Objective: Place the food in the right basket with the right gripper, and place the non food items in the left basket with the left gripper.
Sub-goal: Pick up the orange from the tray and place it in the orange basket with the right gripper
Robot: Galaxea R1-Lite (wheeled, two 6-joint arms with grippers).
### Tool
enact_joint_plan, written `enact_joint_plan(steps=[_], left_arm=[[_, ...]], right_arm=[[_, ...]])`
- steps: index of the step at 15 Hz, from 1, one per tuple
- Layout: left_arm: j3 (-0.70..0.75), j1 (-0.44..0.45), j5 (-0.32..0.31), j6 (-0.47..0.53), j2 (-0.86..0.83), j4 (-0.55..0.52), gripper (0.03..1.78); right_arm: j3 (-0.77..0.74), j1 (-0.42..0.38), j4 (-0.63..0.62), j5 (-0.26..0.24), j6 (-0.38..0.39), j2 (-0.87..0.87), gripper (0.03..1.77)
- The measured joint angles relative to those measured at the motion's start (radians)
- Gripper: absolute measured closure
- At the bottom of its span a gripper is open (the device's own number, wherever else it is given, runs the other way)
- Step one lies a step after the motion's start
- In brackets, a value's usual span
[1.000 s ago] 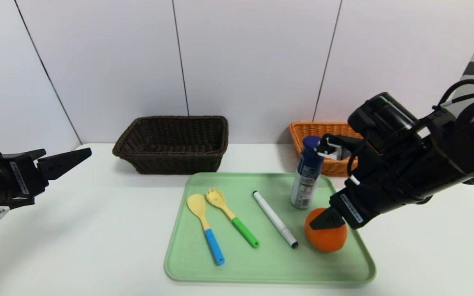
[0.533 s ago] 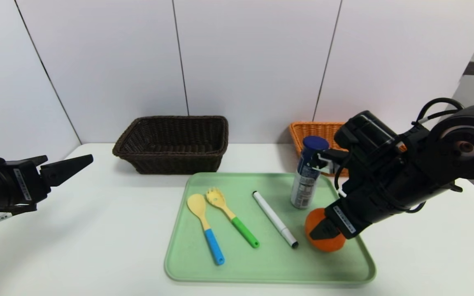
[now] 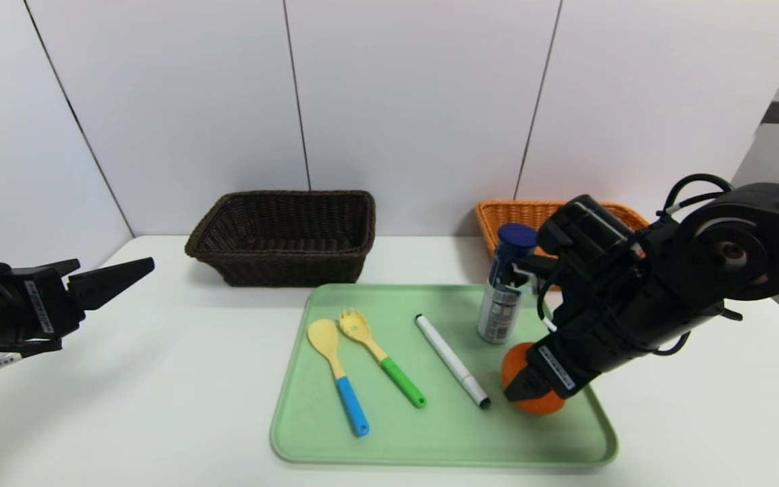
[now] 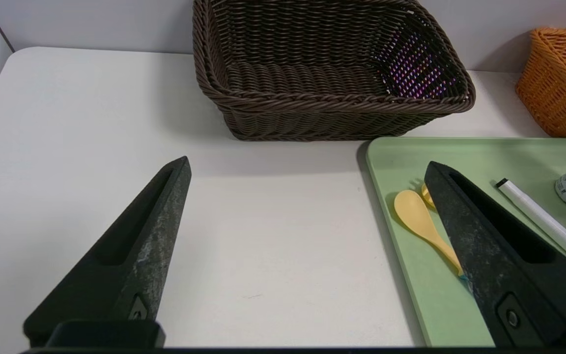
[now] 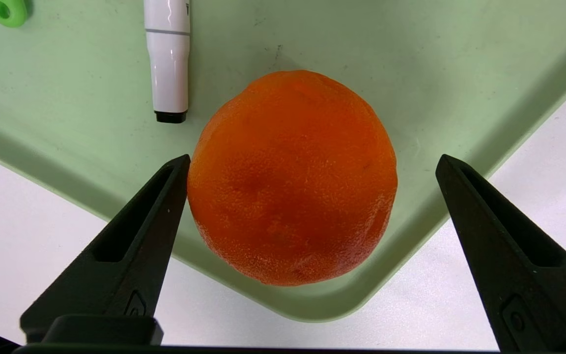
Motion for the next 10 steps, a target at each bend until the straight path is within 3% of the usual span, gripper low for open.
enact_joint_plan(steps=[1,4,10], left_arm=[[0.0,0.0,0.001,0.001,0.004,-0.001,0.12],[0.0,0.001,0.001,0.002,0.01,-0.016,0.12],[0.003,0.003,0.001,-0.002,0.01,-0.017,0.12]], right_arm=[[0.0,0.0,-0.002,0.0,0.0,0.004,0.12],[-0.002,0.001,-0.005,0.0,-0.001,0.015,0.59],[-0.002,0.016,-0.026,0.007,0.001,-0.008,0.67]])
